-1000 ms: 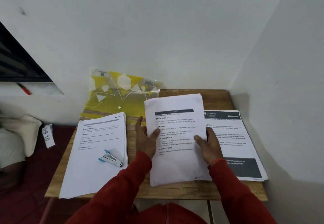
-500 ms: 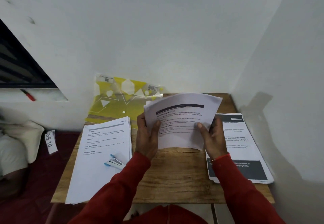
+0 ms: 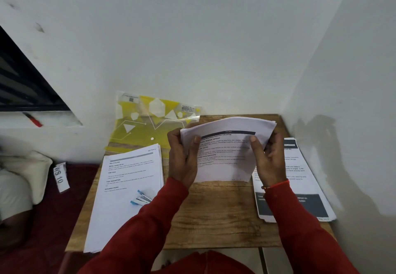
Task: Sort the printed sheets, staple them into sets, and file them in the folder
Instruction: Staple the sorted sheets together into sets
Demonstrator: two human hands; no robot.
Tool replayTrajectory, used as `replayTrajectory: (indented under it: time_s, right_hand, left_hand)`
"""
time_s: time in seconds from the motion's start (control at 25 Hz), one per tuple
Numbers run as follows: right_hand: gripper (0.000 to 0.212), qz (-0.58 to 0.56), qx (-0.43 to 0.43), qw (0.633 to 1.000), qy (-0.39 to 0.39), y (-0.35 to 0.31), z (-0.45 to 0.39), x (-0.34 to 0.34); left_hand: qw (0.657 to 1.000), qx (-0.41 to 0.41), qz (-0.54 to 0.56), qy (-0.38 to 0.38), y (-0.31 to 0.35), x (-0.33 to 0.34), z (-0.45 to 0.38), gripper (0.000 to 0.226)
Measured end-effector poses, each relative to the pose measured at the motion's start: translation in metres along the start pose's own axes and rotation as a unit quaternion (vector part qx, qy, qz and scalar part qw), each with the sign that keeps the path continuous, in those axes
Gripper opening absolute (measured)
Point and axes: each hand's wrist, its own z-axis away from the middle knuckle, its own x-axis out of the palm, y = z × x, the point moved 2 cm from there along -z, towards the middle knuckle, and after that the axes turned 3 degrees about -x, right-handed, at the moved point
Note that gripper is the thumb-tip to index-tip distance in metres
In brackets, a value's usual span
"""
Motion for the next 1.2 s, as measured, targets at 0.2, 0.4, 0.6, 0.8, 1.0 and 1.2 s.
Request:
replayTrajectory:
  time_s: [0.2,0.4,0.6,0.8,1.0,1.2]
  right_hand:
    - [0.052,0.293,-0.311,0.904,0.033,-0.062,-0.006,0.021]
    - [0.047,0.41,-0.392,0.807,-0.164,-0.087,0.022,0.086]
    - [0.043,0.467,-0.362,0.785,-0.187,-0.072,0.026,0.099]
    - [0.049,0.447,-0.363,0.789,-0.212,-0.064,0.021,0.094]
    - [0.057,0.469,-0.325,0.807,-0.154,-0.049,-0.011,0.048]
    - [0.045,0.506,-0.306,0.797,-0.124,-0.035,-0.03,0.009]
  left_hand:
    - [0.999,0.012,-0.029,0.013,0.004,0.001,-0.008,0.019]
    - [0.999,-0.025,-0.004,-0.036,-0.008,0.001,-0.007,0.015]
    - [0.996,-0.072,0.005,-0.043,-0.01,-0.003,-0.011,0.035]
    - [0.997,0.045,-0.034,-0.046,-0.005,-0.005,-0.009,0.021]
    - [0.994,0.055,-0.086,-0.035,0.009,-0.006,-0.009,0.022]
    - [0.993,0.061,-0.092,-0.03,-0.002,-0.01,-0.013,0.019]
